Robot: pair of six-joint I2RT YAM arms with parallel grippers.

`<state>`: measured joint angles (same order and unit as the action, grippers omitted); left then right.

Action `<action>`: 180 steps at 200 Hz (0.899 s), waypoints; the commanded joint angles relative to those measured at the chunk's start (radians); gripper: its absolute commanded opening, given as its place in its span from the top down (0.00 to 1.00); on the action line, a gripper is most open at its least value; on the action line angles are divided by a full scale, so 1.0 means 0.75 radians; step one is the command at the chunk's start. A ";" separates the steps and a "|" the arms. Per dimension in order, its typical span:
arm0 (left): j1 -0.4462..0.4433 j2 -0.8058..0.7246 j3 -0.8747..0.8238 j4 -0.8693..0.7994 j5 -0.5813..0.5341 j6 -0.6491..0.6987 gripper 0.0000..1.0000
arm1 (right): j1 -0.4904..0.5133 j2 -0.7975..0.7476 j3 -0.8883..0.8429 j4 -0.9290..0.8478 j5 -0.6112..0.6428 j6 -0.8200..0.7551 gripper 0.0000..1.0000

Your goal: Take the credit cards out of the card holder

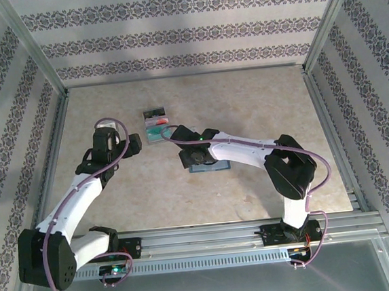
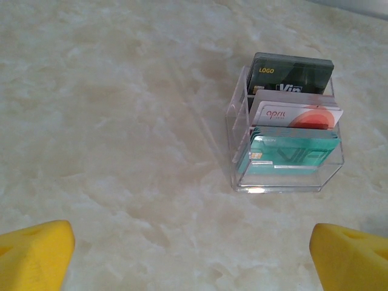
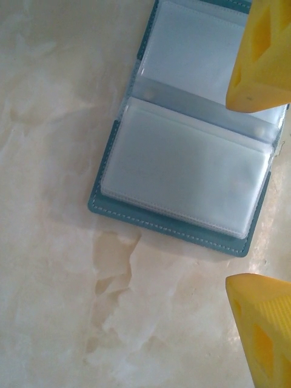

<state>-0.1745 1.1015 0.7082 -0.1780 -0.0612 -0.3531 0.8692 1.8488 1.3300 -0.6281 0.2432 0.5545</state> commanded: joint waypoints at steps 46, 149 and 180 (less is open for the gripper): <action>0.017 -0.099 -0.040 0.152 -0.077 -0.052 0.01 | -0.041 0.108 -0.044 0.022 -0.021 0.034 0.32; 0.016 -0.113 -0.028 0.150 -0.058 -0.022 0.00 | -0.093 0.158 -0.123 0.101 -0.097 0.056 0.37; 0.017 -0.111 -0.026 0.160 -0.057 -0.016 0.01 | -0.091 0.165 -0.128 0.087 -0.090 0.066 0.45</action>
<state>-0.1745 1.0328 0.6956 -0.0956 -0.0948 -0.3748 0.8074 1.9400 1.2636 -0.5381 0.1684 0.5816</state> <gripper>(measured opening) 0.994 0.587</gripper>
